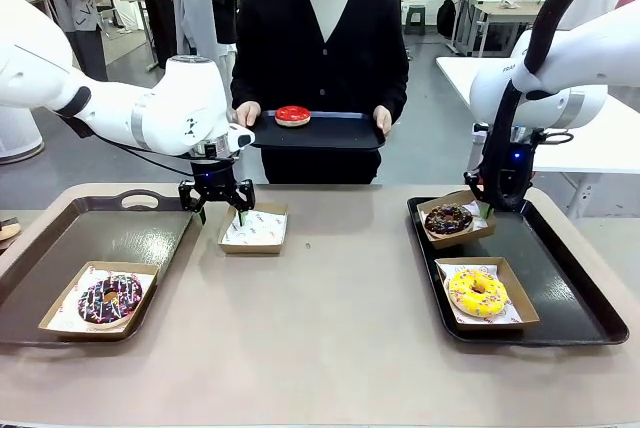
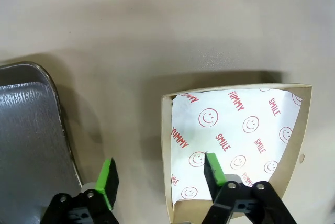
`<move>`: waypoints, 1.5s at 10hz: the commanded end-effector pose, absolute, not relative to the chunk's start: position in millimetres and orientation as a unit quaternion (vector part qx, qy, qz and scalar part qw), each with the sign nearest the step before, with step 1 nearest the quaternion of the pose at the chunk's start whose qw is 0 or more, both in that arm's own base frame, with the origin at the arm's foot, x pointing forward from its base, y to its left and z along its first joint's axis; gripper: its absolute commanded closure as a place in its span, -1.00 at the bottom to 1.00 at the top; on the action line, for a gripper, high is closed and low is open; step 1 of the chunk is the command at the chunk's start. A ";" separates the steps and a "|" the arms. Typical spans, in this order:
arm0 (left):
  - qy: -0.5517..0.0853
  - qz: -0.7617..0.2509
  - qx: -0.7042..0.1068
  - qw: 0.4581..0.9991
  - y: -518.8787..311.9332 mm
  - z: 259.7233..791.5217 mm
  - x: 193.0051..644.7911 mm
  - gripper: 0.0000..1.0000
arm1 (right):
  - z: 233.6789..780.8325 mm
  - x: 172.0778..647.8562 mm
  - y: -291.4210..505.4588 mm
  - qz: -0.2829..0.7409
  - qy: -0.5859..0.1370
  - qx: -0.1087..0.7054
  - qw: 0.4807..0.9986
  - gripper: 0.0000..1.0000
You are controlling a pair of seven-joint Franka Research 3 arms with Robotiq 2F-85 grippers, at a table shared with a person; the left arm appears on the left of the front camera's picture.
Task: Individually package the donuts and arrange them on the tray.
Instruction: Place the picked Paper togo box on the Handle tray while simultaneously picking up another Paper togo box from the table with the other hand.
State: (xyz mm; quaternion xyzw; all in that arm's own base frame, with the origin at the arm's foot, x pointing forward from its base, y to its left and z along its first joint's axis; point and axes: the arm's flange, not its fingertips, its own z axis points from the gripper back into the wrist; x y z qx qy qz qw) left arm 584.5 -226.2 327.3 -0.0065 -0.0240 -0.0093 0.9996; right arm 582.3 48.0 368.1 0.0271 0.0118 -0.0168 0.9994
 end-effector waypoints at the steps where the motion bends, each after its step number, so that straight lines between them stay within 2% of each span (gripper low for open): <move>1: -0.027 -0.007 -0.006 1.000 -230.3 327.3 590.2 0.98 | 367.8 585.4 48.5 -0.015 0.017 0.019 1.000 -0.22; 2: -0.029 -0.008 -0.007 1.000 -230.5 329.4 590.1 1.00 | 367.7 585.7 48.2 -0.016 0.019 0.019 1.000 -1.00; 4: -0.029 -0.009 -0.006 1.000 -231.9 330.6 588.7 1.00 | 367.3 585.4 47.7 -0.016 0.019 0.019 1.000 -1.00; 5: -0.028 -0.010 -0.006 1.000 -232.5 330.5 587.9 0.89 | 366.7 584.9 47.5 -0.017 0.021 0.021 0.999 -0.70; 6: -0.027 -0.010 -0.005 1.000 -232.8 330.2 587.5 1.00 | 366.4 584.3 47.1 -0.017 0.022 0.024 0.999 -0.91; 7: -0.026 -0.010 -0.005 1.000 -233.1 330.3 587.2 1.00 | 366.0 583.6 46.9 -0.017 0.022 0.026 0.999 -1.00; 13: -0.024 -0.017 -0.001 1.000 -234.5 332.7 586.2 1.00 | 370.5 578.0 44.8 -0.018 0.019 0.035 0.999 -1.00; 15: -0.001 -0.045 0.005 0.999 -242.2 358.3 580.8 1.00 | 407.1 542.8 17.5 0.014 0.014 0.116 0.993 -1.00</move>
